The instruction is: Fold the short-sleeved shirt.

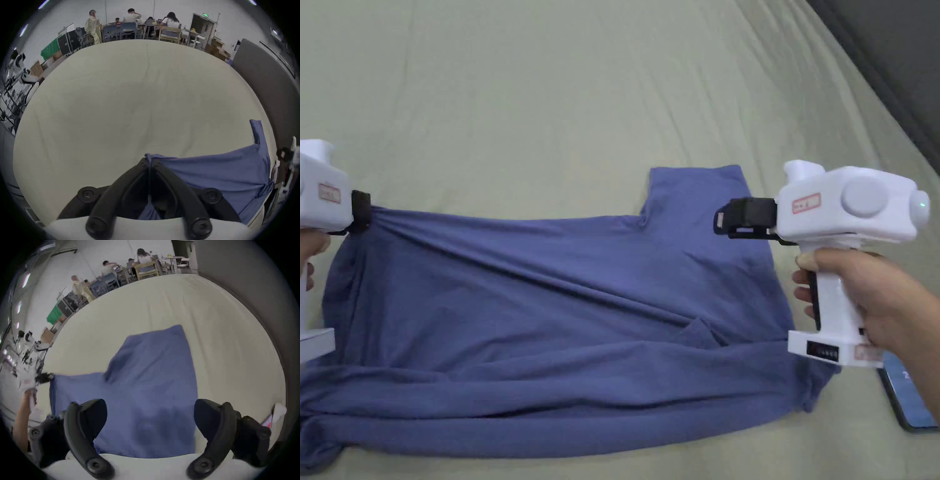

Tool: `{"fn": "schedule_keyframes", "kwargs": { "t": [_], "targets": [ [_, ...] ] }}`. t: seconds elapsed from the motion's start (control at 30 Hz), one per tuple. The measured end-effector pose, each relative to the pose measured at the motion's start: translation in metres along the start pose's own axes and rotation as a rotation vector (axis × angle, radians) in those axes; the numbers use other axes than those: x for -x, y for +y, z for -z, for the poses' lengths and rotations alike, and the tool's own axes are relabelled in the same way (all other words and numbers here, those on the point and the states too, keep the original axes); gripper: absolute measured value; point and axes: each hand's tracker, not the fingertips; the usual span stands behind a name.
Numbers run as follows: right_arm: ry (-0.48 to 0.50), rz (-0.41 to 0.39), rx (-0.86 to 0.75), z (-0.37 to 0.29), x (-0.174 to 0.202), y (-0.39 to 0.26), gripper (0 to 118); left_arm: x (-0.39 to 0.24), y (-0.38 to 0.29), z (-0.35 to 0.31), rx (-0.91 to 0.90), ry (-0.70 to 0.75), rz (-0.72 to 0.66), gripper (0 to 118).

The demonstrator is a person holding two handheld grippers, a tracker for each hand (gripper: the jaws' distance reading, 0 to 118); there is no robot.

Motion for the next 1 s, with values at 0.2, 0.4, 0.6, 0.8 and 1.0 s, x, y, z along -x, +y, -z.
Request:
{"fn": "schedule_keyframes", "kwargs": {
  "t": [0.2, 0.4, 0.6, 0.8, 1.0],
  "targets": [
    [-0.183, 0.076, 0.142, 0.033, -0.018, 0.021, 101, -0.001, -0.001, -0.007, 0.007, 0.007, -0.019, 0],
    [-0.227, -0.015, 0.150, 0.038, 0.003, 0.017, 69, -0.007, -0.001, -0.011, 0.005, 0.010, 0.027, 0],
    [-0.125, -0.151, 0.072, -0.010, 0.019, 0.028, 2, 0.000, 0.003, -0.016, 0.001, -0.023, 0.040, 0],
    [0.052, -0.255, -0.007, -0.110, 0.009, -0.007, 2, 0.018, -0.015, -0.093, -0.108, -0.189, 0.067, 0],
    [0.069, -0.229, 0.037, -0.177, -0.015, -0.074, 2, 0.045, -0.069, -0.151, -0.101, -0.267, 0.148, 0]
  ]
}}
